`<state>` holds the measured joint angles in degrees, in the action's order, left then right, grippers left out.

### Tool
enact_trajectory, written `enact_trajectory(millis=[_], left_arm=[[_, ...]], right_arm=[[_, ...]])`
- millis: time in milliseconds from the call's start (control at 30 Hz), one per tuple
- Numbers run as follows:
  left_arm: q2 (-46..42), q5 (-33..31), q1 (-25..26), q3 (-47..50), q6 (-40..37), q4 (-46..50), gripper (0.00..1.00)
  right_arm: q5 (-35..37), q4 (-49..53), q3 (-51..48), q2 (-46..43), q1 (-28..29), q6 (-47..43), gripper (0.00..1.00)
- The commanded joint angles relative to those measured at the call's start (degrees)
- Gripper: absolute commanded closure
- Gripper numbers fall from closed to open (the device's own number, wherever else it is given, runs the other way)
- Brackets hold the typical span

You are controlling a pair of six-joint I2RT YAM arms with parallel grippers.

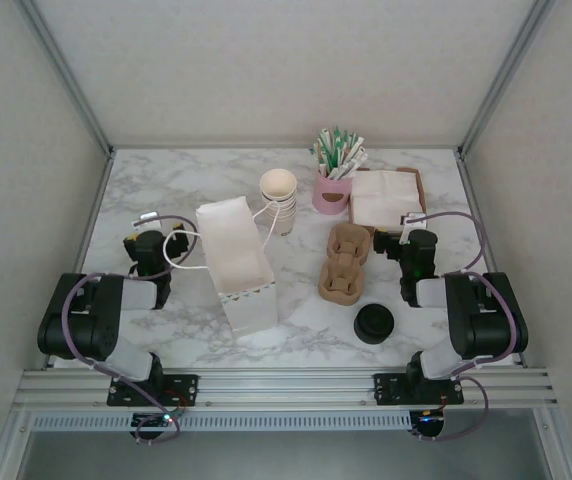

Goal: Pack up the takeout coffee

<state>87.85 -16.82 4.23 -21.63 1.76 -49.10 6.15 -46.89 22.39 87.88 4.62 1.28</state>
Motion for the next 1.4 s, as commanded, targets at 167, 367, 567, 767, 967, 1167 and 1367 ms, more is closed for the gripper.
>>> enact_trajectory(millis=[167, 367, 567, 767, 967, 1167, 1367], left_arm=[[0.17, -0.76, -0.12, 0.01, 1.05, -1.98, 0.0], [0.21, -0.77, -0.1, 0.01, 1.05, -2.03, 0.0], [0.21, -0.79, -0.1, 0.01, 1.05, -1.96, 0.0], [0.17, -0.76, -0.13, -0.04, 1.06, -1.98, 0.0], [0.21, -0.76, -0.14, 0.01, 1.05, -2.01, 0.0], [0.21, -0.77, -0.11, 0.01, 1.05, -2.02, 0.0], [-0.82, 1.35, -0.14, -1.25, 0.16, 1.04, 0.0]], right_arm=[[-0.26, -0.04, 0.37, 0.33, -0.32, -0.21, 0.01], [-0.23, -0.04, 0.37, 0.28, -0.35, -0.2, 0.01], [-0.23, -0.06, 0.37, 0.34, -0.35, -0.16, 0.01], [-0.19, -0.04, 0.37, 0.35, -0.36, -0.22, 0.01], [-0.21, -0.04, 0.37, 0.3, -0.36, -0.27, 0.01], [-0.14, -0.34, 0.29, 0.28, -0.32, -0.22, 0.01], [-1.74, 8.72, 5.0, -2.39, -0.28, -0.83, 0.01]])
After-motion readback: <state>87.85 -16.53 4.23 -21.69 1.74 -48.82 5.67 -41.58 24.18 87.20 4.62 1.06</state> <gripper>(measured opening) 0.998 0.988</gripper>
